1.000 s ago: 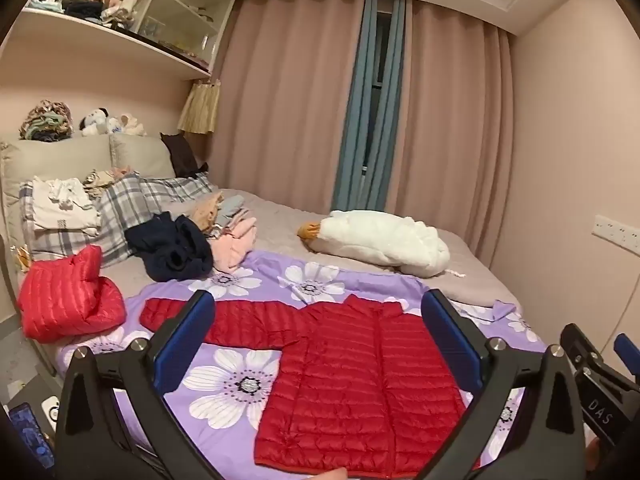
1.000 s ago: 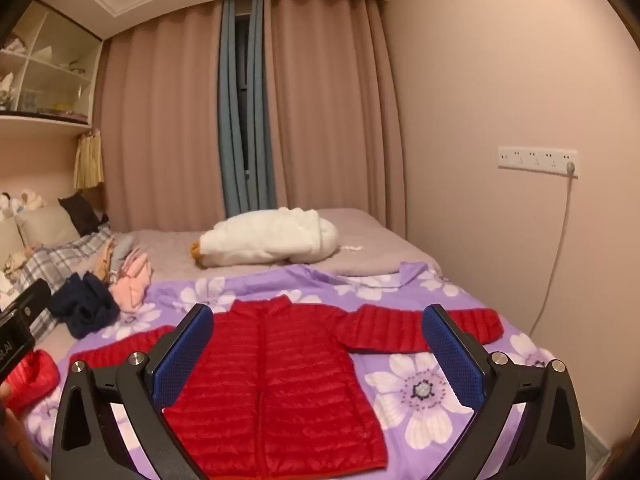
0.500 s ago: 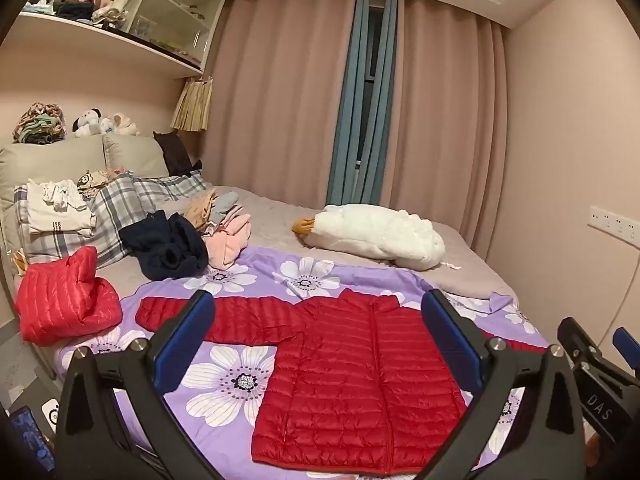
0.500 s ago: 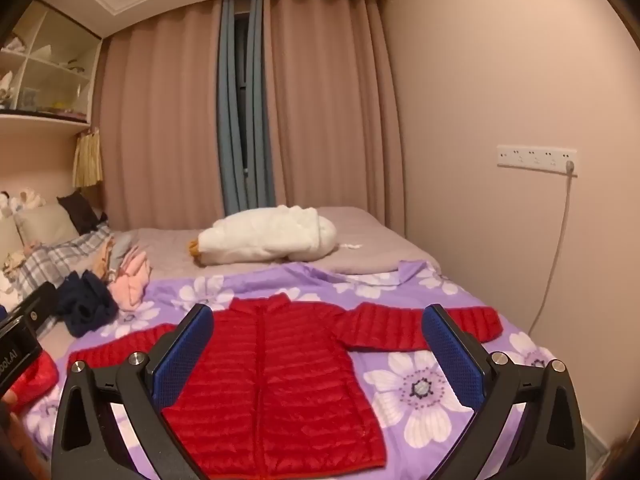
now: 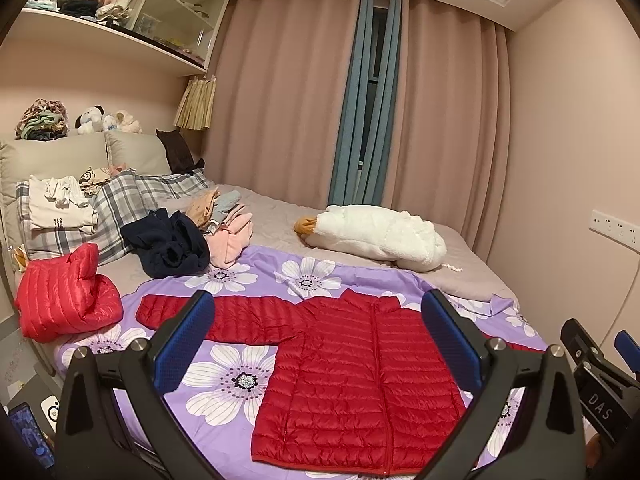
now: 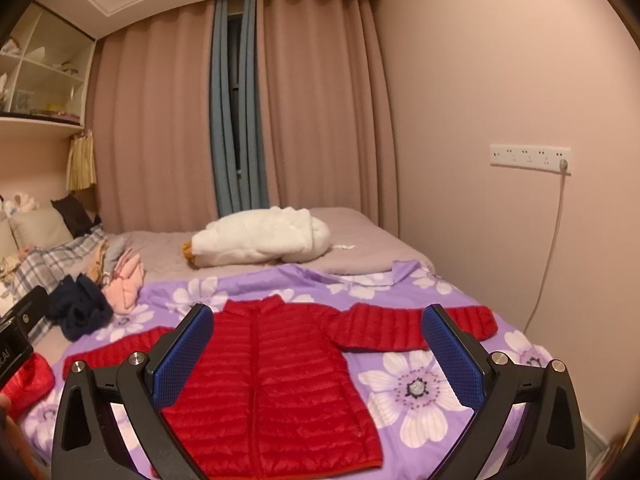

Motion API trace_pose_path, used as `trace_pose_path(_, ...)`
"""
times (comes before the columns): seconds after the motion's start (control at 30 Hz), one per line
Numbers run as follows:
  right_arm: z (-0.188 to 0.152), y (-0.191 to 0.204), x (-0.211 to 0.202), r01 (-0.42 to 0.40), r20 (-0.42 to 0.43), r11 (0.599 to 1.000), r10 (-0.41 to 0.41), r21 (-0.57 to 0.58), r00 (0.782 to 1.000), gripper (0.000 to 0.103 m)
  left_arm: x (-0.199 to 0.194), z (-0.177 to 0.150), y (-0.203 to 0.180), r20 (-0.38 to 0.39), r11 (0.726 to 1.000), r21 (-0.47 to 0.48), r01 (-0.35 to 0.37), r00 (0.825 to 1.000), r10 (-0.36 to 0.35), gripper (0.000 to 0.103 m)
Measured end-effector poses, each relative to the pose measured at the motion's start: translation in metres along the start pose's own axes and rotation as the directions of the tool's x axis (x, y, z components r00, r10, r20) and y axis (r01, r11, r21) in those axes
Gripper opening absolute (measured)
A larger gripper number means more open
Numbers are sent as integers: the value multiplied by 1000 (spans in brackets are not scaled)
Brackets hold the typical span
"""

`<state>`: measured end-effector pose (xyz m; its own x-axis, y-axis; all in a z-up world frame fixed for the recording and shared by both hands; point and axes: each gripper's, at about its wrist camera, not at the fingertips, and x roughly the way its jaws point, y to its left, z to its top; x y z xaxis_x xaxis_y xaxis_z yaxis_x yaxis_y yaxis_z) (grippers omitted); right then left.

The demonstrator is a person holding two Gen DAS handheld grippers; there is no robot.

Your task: Fold large clothes

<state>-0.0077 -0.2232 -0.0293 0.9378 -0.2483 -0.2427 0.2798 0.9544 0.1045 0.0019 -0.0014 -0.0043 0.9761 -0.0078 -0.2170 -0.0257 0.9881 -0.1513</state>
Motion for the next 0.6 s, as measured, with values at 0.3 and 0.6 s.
trace_pose_path(0.3,3,-2,1,-4,1,1000,4,-1,1000,103,1,1,1,-5,1000,-3,-4,1000,4,103)
trace_pose_path(0.6,3,-1,1,-3,0,1000,3,1,1000,103,-2,-1,3,-8,1000,-1,-6,1000,6,103)
